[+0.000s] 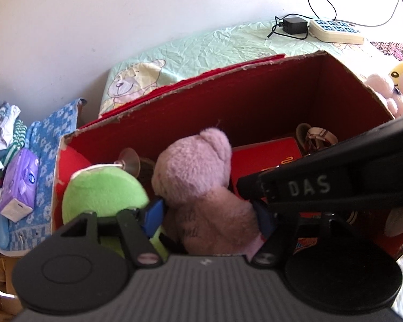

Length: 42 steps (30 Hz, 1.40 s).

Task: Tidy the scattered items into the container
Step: 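Open the right gripper to release the pink teddy bear in the box, then move the right gripper out of the box toward the yellow tiger plush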

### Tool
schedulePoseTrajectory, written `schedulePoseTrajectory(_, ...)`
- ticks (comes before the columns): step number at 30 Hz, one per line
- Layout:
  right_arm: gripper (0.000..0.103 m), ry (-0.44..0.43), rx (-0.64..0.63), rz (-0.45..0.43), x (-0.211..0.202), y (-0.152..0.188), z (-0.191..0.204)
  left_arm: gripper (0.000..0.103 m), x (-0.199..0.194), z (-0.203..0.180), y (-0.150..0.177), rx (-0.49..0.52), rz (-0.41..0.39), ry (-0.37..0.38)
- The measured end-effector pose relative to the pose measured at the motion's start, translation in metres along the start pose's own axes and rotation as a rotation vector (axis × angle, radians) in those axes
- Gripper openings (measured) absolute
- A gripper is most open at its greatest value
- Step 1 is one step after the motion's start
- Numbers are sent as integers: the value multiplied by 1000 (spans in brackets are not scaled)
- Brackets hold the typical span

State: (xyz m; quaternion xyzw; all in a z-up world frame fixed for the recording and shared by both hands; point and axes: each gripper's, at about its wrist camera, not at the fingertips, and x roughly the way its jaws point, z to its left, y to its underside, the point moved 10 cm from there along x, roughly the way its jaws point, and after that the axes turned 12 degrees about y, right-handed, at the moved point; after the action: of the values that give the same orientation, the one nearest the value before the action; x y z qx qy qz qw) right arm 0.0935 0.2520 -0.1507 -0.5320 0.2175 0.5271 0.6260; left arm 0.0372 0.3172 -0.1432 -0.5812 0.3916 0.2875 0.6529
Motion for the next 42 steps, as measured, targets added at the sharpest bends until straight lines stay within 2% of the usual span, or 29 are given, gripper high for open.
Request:
schedulePoseTrajectory(9,20,-11,14,1,1,1,-1,75,4,-3,0,7,10,-30)
schedulePoseTrajectory(22,20,40,29,-31,-3,1,-8,76,6,-2,-2,-1,-1,-40)
schedulePoseTrajectory(42,21,117,31,-81,-12,9,-12,79,2,-3,-3,-2,-38,-14)
